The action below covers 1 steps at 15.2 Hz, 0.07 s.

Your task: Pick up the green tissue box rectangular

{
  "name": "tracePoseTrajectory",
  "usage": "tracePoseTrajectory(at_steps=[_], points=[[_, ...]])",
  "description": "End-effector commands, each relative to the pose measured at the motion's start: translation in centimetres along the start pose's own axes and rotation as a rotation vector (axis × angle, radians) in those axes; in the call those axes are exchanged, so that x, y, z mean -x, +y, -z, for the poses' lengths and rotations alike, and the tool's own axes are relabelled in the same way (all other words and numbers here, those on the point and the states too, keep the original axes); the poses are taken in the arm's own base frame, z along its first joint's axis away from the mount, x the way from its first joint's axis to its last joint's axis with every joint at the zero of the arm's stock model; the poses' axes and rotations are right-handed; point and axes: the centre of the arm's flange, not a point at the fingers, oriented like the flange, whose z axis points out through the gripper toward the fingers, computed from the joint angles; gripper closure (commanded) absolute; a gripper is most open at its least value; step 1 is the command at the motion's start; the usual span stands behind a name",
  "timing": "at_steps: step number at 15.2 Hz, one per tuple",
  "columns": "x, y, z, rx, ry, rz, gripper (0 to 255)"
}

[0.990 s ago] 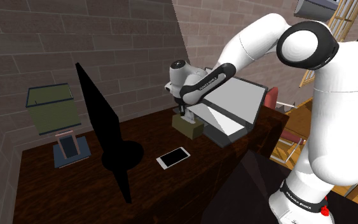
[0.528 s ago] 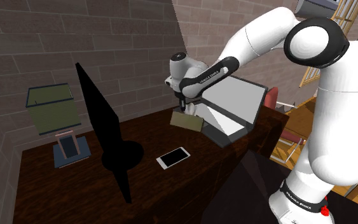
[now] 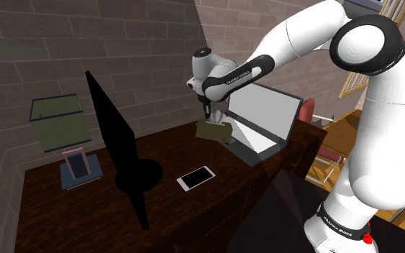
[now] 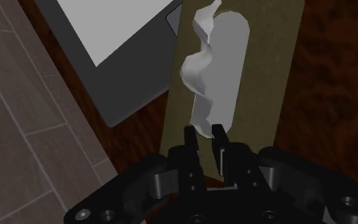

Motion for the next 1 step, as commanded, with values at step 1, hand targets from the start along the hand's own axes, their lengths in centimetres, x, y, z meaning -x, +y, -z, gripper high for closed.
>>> tracePoseTrajectory(at_steps=[1], points=[[0.08,0.17,0.30,0.000,0.000,0.000,255]])
